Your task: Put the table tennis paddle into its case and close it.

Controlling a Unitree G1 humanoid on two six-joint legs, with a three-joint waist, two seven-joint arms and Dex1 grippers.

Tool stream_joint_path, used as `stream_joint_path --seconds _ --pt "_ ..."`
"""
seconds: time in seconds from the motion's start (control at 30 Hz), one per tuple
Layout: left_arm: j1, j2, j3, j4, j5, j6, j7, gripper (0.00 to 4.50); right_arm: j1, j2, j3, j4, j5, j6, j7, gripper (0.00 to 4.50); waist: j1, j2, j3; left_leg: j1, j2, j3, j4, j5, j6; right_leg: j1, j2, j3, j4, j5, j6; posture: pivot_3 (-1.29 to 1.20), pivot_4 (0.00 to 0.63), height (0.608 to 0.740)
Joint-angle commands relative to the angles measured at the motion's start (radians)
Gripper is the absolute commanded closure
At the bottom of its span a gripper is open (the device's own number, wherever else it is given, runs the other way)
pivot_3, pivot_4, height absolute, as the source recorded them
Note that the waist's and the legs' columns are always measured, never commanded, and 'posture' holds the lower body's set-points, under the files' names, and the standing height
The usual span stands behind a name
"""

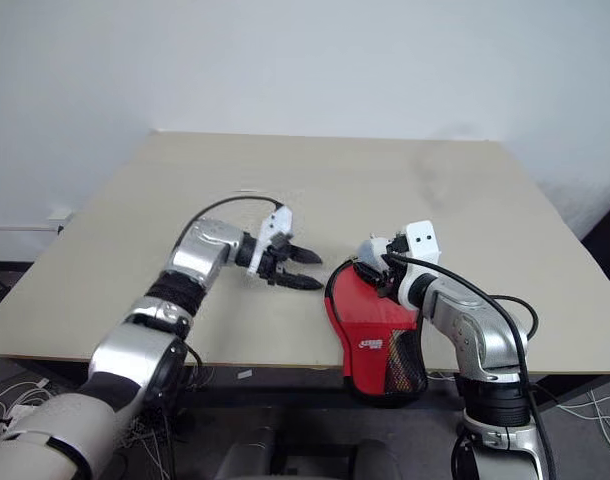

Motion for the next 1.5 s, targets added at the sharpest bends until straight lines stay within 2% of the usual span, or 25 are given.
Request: stream_joint_path --seconds 0.03,0.17,0.27,0.53,0.77,0.93,1.03,1.2,1.37,1.43,1.5 --pt "0.011 -0.048 -0.025 -0.117 -0.01 0.066 0.093 1.18 -0.048 -0.013 -0.016 0.01 -0.007 -0.047 -0.017 0.97 0.001 0.0 0.0 0.0 0.0 0.0 0.001 0.0 0.0 0.0 0.0 0.0 0.0 0.0 0.0 0.0 0.0 0.74" --pt "0.038 -0.107 -0.079 -0.129 0.028 0.055 0.207 1.18 -0.071 -0.018 -0.014 0.046 -0.018 -0.084 -0.027 0.97 0.001 0.0 0.0 0.0 0.0 0.0 0.004 0.0 0.001 0.002 0.0 0.0 0.0 -0.001 0.001 0.0 0.0 0.74" --pt "0.025 -0.148 -0.102 -0.084 0.053 0.078 0.303 1.18 -0.097 -0.019 -0.015 0.081 -0.027 -0.093 -0.04 0.06 0.001 0.001 0.0 0.0 0.0 0.0 0.004 0.0 0.001 0.001 0.0 0.0 0.0 -0.001 0.001 0.0 0.0 0.74" --pt "0.016 -0.229 -0.159 0.083 0.123 0.095 0.5 1.18 -0.177 0.0 -0.001 0.233 -0.025 -0.012 -0.066 0.02 0.002 0.002 0.0 0.001 0.0 -0.001 0.005 0.0 0.002 0.002 0.0 0.0 0.001 -0.001 0.001 0.0 0.0 0.74" --pt "0.007 -0.258 -0.158 0.129 0.128 0.101 0.559 1.18 -0.217 0.022 0.004 0.306 -0.022 0.019 -0.059 0.02 0.003 0.001 -0.001 0.001 0.0 -0.001 0.006 0.0 0.002 0.003 0.0 0.0 0.001 -0.001 0.001 0.0 0.0 0.74" --pt "0.012 -0.251 -0.158 0.12 0.127 0.11 0.567 1.18 -0.228 -0.002 0.063 0.361 -0.076 0.012 -0.062 0.02 0.0 0.001 -0.002 0.001 0.0 -0.001 0.006 0.0 0.002 0.003 0.0 0.0 0.001 -0.001 0.001 0.0 0.0 0.74" --pt "0.011 -0.247 -0.16 0.123 0.134 0.131 0.582 1.18 -0.22 -0.009 0.101 0.354 -0.099 0.016 -0.059 0.62 0.0 0.001 -0.002 0.001 0.0 -0.001 0.006 0.0 0.002 0.003 0.0 0.0 0.001 -0.001 0.001 0.0 0.0 0.74" --pt "0.012 -0.248 -0.176 0.118 0.147 0.155 0.601 1.18 -0.199 -0.013 0.15 0.31 -0.123 0.005 -0.053 2.38 -0.001 0.001 -0.002 0.002 0.0 -0.001 0.006 0.0 0.002 0.003 0.0 0.0 0.001 -0.001 0.001 0.0 0.0 0.74" --pt "0.016 -0.25 -0.177 0.107 0.142 0.179 0.604 1.18 -0.214 0.0 0.149 0.34 -0.162 -0.041 -0.095 3.87 -0.001 0.001 -0.003 0.002 0.0 -0.001 0.006 0.0 0.002 0.003 0.0 0.0 0.001 -0.001 0.001 0.0 0.0 0.74" --pt "0.017 -0.25 -0.178 0.103 0.141 0.184 0.604 1.18 -0.228 0.014 0.126 0.368 -0.172 -0.055 -0.123 4.24 -0.001 0.001 -0.003 0.002 0.0 -0.001 0.006 0.0 0.002 0.003 0.0 0.0 0.001 -0.001 0.001 0.0 0.0 0.74" --pt "0.017 -0.251 -0.179 0.102 0.139 0.193 0.606 1.18 -0.23 0.017 0.121 0.376 -0.179 -0.08 -0.129 4.3 -0.001 0.001 -0.003 0.002 0.0 -0.001 0.006 0.0 0.002 0.003 0.0 0.0 0.001 -0.001 0.001 0.0 0.0 0.74"
